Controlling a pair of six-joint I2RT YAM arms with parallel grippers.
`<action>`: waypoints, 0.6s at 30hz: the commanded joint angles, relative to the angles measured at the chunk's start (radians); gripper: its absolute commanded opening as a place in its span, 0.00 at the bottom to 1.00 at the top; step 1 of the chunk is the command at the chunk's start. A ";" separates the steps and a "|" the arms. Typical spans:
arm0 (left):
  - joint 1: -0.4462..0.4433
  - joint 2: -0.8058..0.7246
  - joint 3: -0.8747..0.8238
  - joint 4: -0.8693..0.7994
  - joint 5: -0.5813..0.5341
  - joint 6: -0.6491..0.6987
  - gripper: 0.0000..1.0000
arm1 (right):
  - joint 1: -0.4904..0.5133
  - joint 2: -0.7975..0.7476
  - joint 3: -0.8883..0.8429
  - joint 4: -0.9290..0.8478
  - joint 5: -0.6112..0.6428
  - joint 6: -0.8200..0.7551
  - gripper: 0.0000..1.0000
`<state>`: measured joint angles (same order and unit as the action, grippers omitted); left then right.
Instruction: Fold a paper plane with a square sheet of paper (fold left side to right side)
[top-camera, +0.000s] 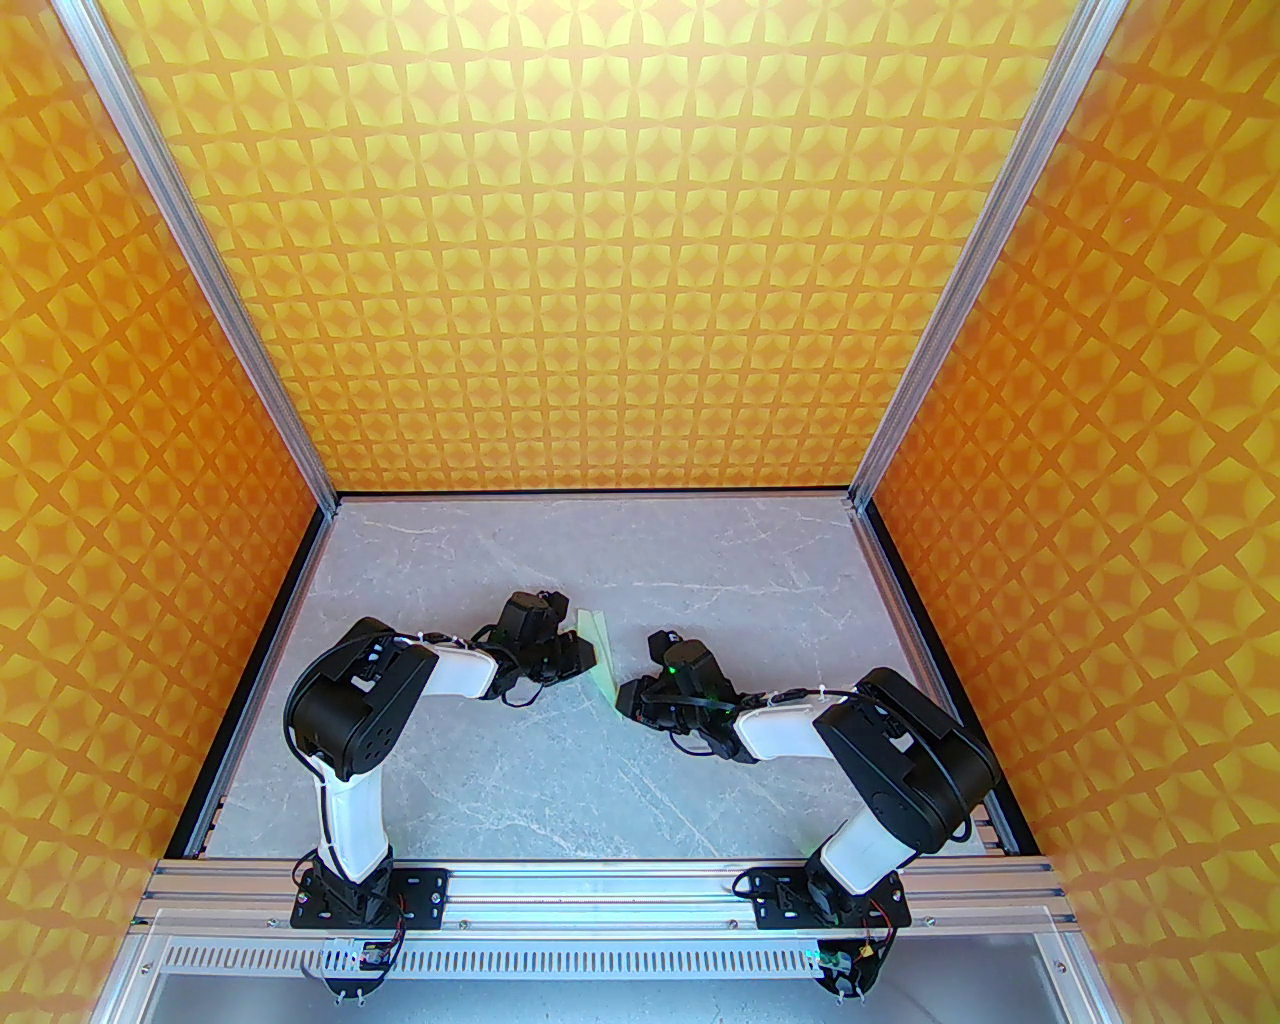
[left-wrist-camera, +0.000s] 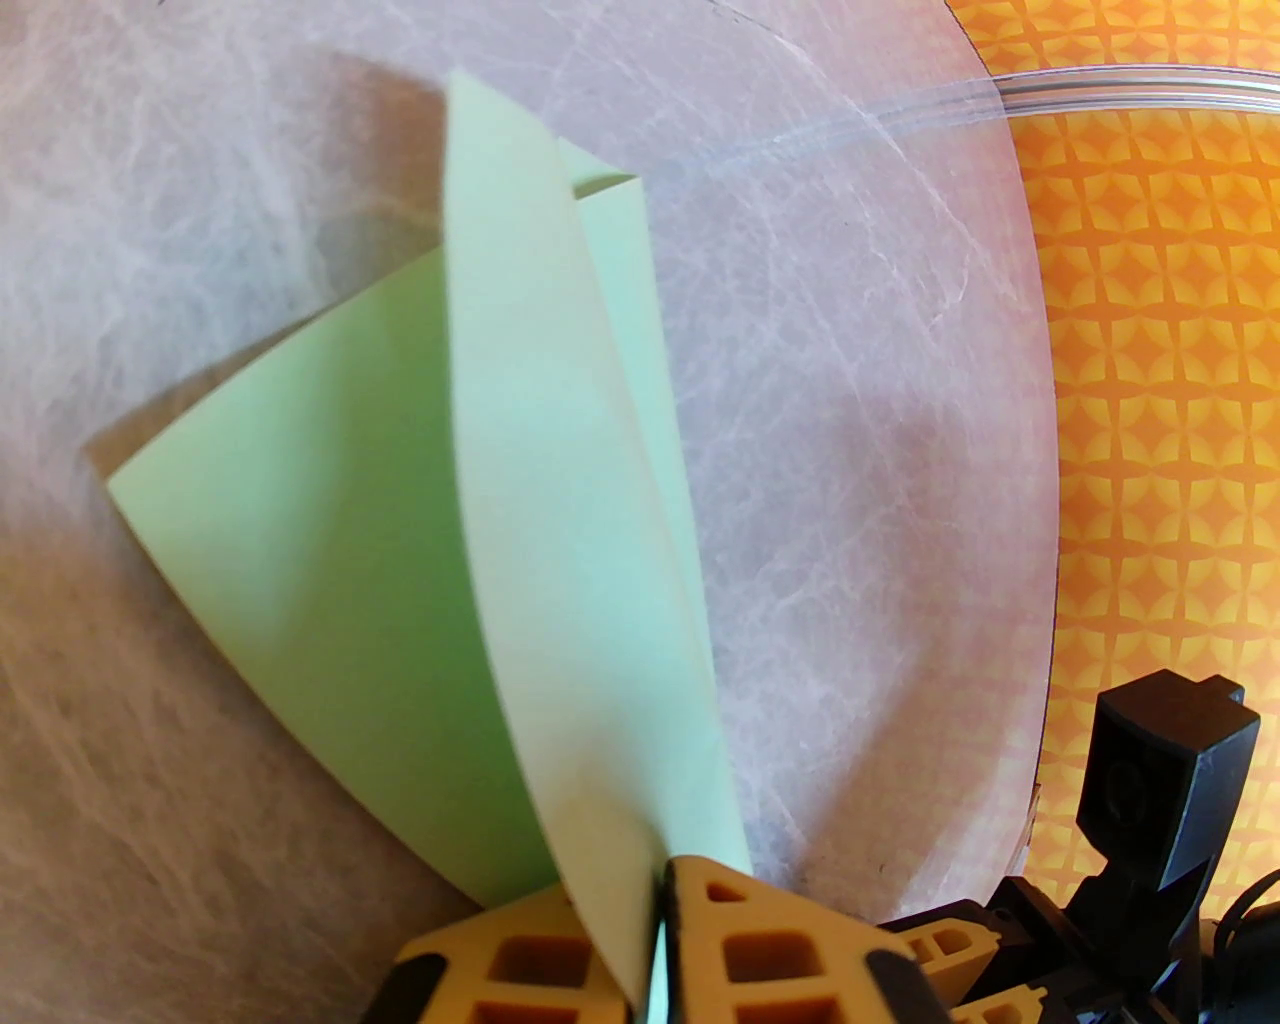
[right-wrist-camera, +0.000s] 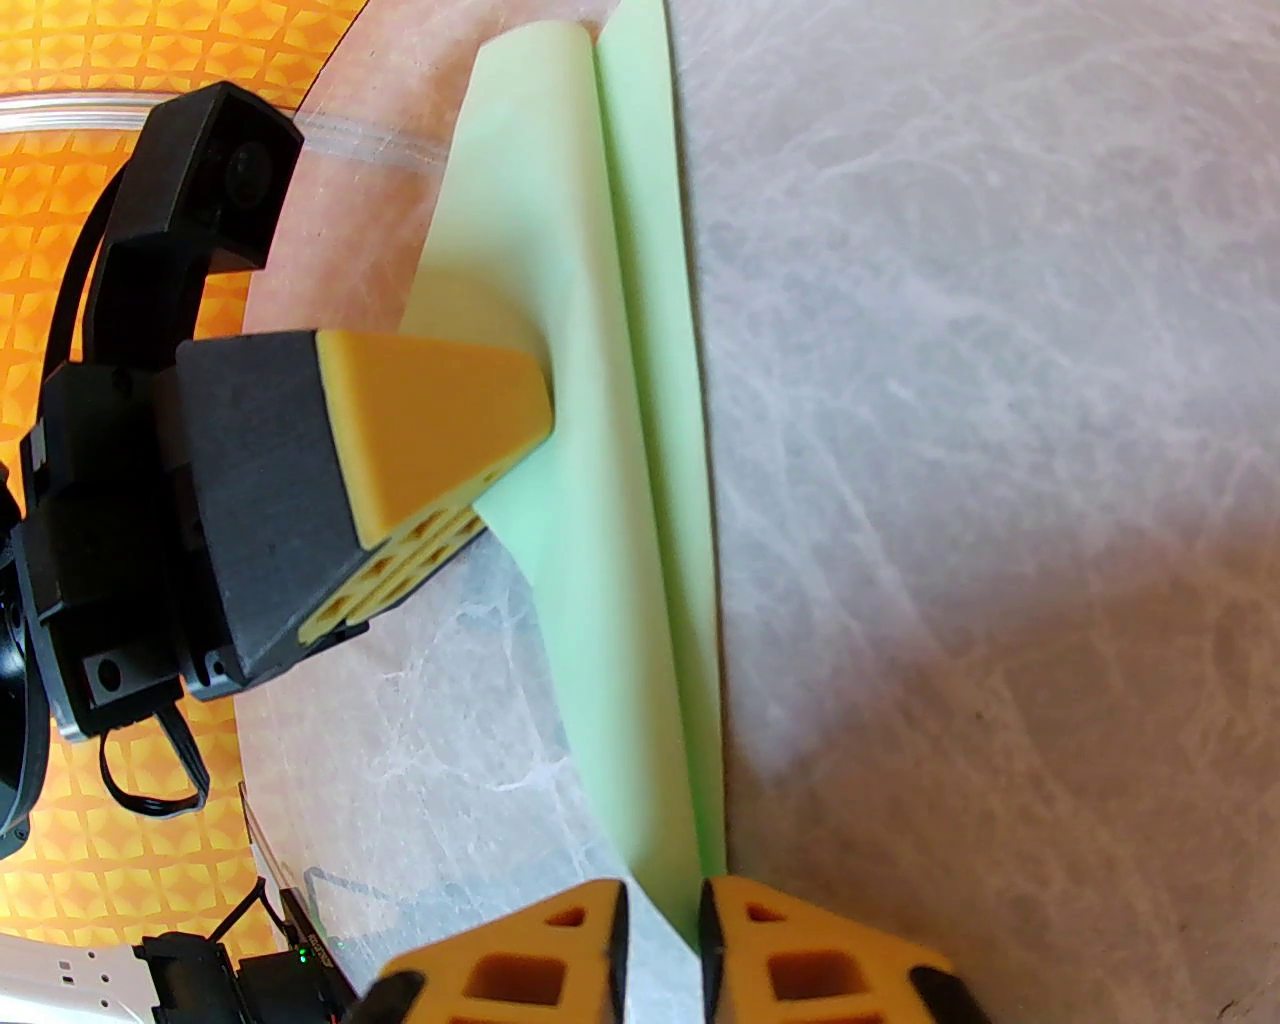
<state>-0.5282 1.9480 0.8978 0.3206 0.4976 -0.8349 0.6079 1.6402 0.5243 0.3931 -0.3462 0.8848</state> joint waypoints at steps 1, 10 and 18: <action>0.008 0.042 -0.016 -0.015 -0.018 0.001 0.19 | -0.005 0.000 0.026 -0.041 -0.013 -0.037 0.23; 0.012 0.051 -0.014 0.030 0.011 -0.047 0.16 | 0.030 -0.025 0.104 -0.285 0.086 -0.207 0.24; 0.026 0.060 -0.017 0.055 0.036 -0.069 0.15 | 0.100 -0.018 0.169 -0.436 0.212 -0.322 0.25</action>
<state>-0.5091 1.9667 0.8974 0.3550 0.5571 -0.8982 0.6830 1.6257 0.6613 0.0727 -0.2073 0.6376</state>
